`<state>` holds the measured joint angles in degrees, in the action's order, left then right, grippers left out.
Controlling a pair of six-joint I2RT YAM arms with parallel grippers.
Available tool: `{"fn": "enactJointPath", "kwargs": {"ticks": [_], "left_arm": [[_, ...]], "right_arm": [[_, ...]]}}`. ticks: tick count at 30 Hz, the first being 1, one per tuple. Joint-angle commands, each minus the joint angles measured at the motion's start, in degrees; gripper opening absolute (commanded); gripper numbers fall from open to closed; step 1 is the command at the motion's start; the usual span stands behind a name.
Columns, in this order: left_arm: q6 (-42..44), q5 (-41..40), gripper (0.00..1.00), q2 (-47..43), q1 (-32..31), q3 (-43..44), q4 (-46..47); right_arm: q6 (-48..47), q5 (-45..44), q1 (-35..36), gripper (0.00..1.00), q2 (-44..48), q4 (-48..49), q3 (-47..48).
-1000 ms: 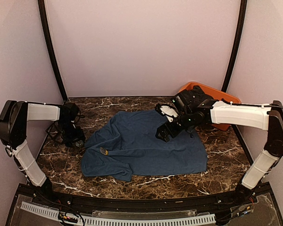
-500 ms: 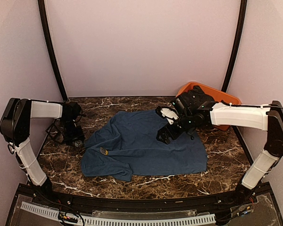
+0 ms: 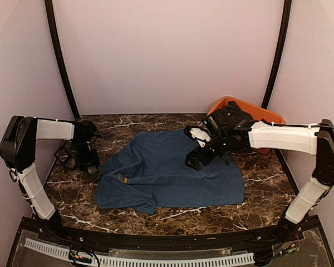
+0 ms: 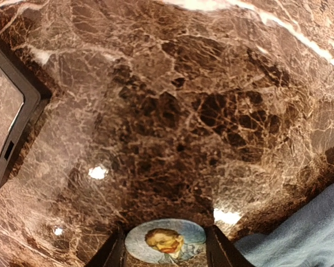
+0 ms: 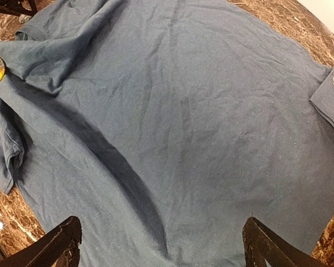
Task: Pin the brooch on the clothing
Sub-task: Pick up the brooch from the center of the board.
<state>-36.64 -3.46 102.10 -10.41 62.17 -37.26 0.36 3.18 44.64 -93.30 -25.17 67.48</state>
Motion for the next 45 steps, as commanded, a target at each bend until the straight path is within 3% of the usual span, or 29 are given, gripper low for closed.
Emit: {"fn": "enactJointPath", "kwargs": {"ticks": [1, 6, 33, 40, 45], "left_arm": [[0.2, 1.2, 0.46, 3.3, -0.4, -2.7, -1.7], [0.2, 1.3, 0.37, 3.0, -0.4, -2.7, -1.6], [-1.0, 3.0, 0.37, -9.2, -1.2, 7.4, -2.0], [-3.9, 9.1, 0.39, -8.2, -10.7, 11.9, 2.7], [-7.7, 14.5, 0.39, -2.4, -17.1, 14.5, 12.1]], "right_arm": [[0.4, -0.4, 0.6, 0.99, 1.8, 1.7, -0.4], [0.4, -0.3, 0.7, 0.99, 1.8, 1.6, -0.3], [0.3, 0.3, 1.1, 0.99, 0.1, -0.4, 2.8], [0.8, 1.4, 1.1, 0.99, -1.2, 1.8, 4.0], [2.4, 8.8, 1.2, 0.99, 1.0, 11.5, 0.8]]}}
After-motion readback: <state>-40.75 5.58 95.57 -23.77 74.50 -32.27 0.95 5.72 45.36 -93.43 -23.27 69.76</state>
